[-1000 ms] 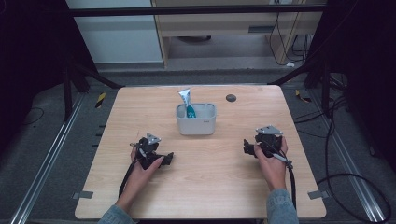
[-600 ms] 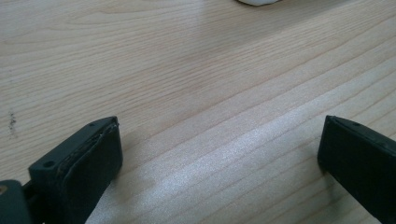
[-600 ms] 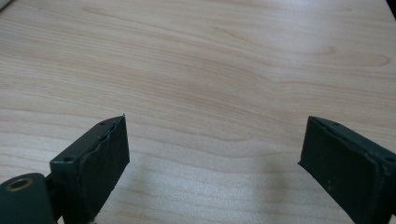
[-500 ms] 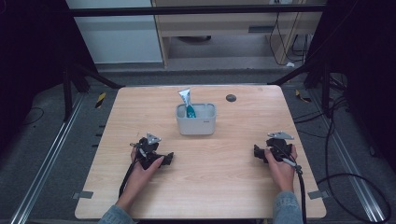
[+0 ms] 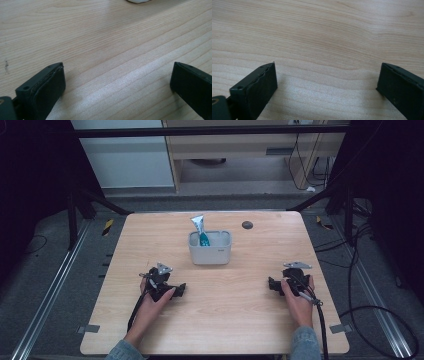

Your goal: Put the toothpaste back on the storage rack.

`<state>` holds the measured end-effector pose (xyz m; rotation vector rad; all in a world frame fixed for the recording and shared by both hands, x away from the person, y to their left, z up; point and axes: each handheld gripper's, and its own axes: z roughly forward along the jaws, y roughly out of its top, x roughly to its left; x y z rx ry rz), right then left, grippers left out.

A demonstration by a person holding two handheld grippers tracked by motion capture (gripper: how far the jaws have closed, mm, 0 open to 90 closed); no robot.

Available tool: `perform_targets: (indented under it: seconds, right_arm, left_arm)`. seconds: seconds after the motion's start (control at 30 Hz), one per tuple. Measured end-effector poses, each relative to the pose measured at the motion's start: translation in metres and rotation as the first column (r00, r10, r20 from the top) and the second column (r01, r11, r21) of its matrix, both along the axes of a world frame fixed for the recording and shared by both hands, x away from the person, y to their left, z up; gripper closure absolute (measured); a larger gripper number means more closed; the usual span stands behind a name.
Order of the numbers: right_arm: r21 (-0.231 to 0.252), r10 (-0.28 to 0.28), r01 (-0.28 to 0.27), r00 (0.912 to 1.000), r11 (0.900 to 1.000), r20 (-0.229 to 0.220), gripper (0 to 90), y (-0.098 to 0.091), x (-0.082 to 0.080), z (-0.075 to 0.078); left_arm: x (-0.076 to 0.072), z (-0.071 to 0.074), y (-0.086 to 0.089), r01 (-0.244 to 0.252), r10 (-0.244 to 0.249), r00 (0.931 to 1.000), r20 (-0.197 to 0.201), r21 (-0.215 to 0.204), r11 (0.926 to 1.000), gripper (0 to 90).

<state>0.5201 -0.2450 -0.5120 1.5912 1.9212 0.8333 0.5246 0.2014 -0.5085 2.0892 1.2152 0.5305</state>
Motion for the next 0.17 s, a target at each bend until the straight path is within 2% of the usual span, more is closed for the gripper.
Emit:
perform_targets:
  seconds: [0.07,0.17]
  right_arm:
    - [-0.001,-0.031,0.031,0.9995,0.9995,-0.008,0.5,0.0021,0.0,-0.0001]
    - [-0.001,-0.033,0.033,0.9994,0.9995,-0.009,0.3,0.0021,0.0,-0.0002]
  left_arm:
    - [-0.0001,0.0,0.0,0.0,0.0,1.0,0.0,0.0,1.0,0.0]
    - [0.0,0.0,0.0,0.001,-0.001,1.0,0.0,0.0,1.0,0.0]
